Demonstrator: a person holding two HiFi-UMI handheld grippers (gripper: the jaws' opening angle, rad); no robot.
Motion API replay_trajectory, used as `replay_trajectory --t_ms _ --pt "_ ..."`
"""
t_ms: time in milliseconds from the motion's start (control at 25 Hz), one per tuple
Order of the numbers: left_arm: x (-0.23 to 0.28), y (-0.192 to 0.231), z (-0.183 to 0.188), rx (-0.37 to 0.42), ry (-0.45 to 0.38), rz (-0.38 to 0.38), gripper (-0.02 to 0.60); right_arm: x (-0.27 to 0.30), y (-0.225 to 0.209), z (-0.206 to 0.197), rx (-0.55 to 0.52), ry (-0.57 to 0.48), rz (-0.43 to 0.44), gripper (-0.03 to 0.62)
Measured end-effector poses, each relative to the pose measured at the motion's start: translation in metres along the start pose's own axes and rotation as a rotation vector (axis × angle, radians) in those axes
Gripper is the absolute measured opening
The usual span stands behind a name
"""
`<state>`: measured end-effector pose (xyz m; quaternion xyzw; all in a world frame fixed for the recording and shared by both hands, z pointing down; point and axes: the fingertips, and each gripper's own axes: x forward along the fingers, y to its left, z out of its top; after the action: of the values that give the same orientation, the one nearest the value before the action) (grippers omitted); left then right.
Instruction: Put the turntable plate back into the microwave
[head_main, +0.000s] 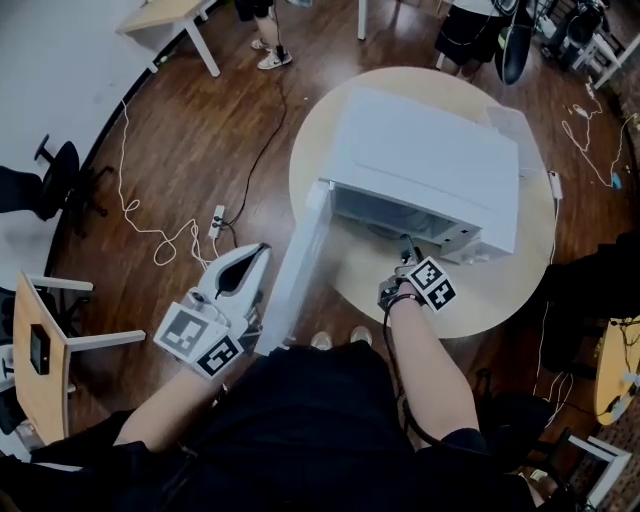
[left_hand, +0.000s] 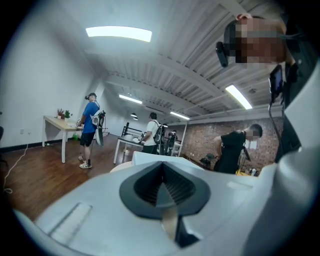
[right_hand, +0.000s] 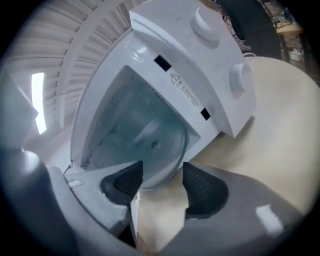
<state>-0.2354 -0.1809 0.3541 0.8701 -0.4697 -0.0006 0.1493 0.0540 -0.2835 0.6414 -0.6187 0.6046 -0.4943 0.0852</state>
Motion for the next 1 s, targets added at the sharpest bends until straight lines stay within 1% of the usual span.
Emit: replay_trajectory --t_ms 80,120,160,200,240,280,320,360,400,440,480,520,600,680,760,880,1000 --pt "0.014 -0.011 -0.004 -0.014 -0.009 -0.016 0.003 -0.013 0.005 0.005 -0.054 0.018 0.061 0.244" --pt "0.022 -0.018 -0.005 -0.012 -0.014 -0.028 0.003 -0.022 0.015 0.008 -0.105 0.024 0.114 0.205" --pt "0.029 -0.027 -0.005 -0.004 -0.020 -0.041 0.003 -0.034 0.029 0.013 -0.180 0.023 0.177 0.161" --pt "0.037 -0.036 -0.005 0.011 -0.027 -0.054 0.002 -0.048 0.047 0.019 -0.283 0.011 0.245 0.116" --pt "0.046 -0.046 -0.006 0.031 -0.035 -0.066 0.003 -0.066 0.066 0.026 -0.416 -0.011 0.311 0.024" --pt "0.056 -0.054 -0.008 0.052 -0.040 -0.075 0.002 -0.085 0.084 0.034 -0.568 -0.041 0.364 0.003" --pt "0.067 -0.062 -0.012 0.069 -0.040 -0.081 0.003 -0.105 0.101 0.041 -0.723 -0.077 0.397 0.002" --pt "0.079 -0.068 -0.017 0.078 -0.035 -0.083 0.003 -0.123 0.114 0.050 -0.861 -0.117 0.410 0.002" --pt "0.090 -0.074 -0.023 0.080 -0.029 -0.083 0.003 -0.141 0.122 0.059 -0.966 -0.160 0.407 0.002" --pt "0.100 -0.078 -0.028 0.078 -0.026 -0.080 0.003 -0.156 0.127 0.070 -1.033 -0.204 0.397 0.002" --pt "0.108 -0.082 -0.032 0.080 -0.028 -0.074 0.002 -0.169 0.129 0.082 -1.066 -0.246 0.384 0.002" --pt "0.114 -0.084 -0.035 0.088 -0.032 -0.065 0.003 -0.180 0.127 0.094 -1.074 -0.283 0.369 0.002" --pt "0.120 -0.086 -0.040 0.104 -0.041 -0.041 0.002 -0.195 0.111 0.114 -1.033 -0.326 0.328 0.000" --pt "0.120 -0.085 -0.046 0.104 -0.048 -0.017 0.003 -0.202 0.090 0.124 -0.990 -0.341 0.290 0.000" --pt "0.117 -0.085 -0.050 0.103 -0.053 0.003 0.002 -0.206 0.075 0.127 -0.978 -0.343 0.272 0.000" --pt "0.111 -0.086 -0.055 0.096 -0.054 0.025 0.002 -0.209 0.068 0.128 -0.977 -0.347 0.266 0.000" --pt "0.106 -0.087 -0.060 0.086 -0.039 0.048 0.003 -0.212 0.064 0.132 -0.985 -0.359 0.261 0.000"
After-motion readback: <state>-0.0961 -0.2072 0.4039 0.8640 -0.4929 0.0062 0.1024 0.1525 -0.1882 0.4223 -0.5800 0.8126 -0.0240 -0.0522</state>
